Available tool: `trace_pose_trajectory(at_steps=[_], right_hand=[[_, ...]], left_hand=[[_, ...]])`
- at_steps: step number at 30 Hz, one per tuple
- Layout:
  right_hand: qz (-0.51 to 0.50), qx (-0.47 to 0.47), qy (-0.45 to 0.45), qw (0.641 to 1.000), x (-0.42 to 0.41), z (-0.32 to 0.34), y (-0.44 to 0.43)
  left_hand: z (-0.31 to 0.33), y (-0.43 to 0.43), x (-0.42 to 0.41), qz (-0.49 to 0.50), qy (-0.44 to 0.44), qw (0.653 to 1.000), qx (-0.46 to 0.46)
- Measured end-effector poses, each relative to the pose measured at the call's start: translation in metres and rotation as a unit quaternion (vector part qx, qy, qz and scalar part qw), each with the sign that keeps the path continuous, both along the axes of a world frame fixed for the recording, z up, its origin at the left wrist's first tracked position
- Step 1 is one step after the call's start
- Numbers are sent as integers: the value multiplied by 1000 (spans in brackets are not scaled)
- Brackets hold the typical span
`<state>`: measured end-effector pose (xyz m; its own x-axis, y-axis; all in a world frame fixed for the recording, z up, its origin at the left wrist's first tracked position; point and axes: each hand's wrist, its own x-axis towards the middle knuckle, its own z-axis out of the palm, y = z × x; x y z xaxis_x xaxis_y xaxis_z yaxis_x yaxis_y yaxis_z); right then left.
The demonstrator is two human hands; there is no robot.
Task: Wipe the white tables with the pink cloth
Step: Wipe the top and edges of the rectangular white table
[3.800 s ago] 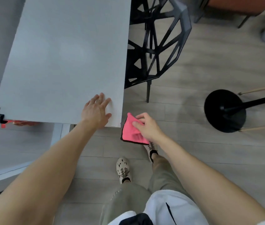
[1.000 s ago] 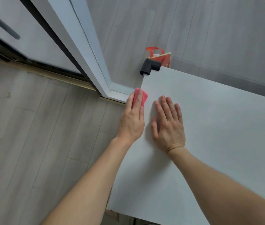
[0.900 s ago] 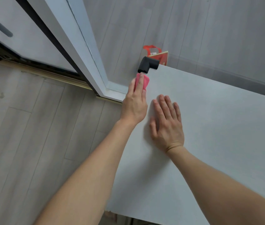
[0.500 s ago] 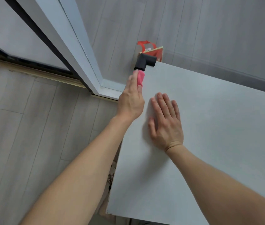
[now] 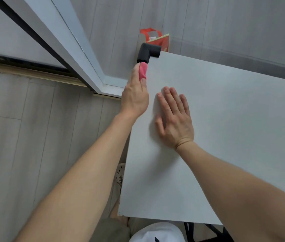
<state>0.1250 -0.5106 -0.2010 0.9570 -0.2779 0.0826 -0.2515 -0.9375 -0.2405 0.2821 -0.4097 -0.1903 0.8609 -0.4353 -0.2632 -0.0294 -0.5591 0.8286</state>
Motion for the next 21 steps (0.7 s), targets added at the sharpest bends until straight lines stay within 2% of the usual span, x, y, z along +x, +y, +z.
trace_pose_trajectory(at_steps=[5,13,19,21], right_hand=[[-2,3,-4,1000,0,1,0],[-3,0,-5,1000,0,-1,1],[-5,7,5,1000,1,-1,1],[-5,4,8,1000,2,-1,1]], left_hand=[[5,65,-79,-7,7,1000,-8],[0,-8,-3,3,-48,998,48],[6,71,-92,-26,-36,999,28],[6,67,-85,-27,-33,998,53]])
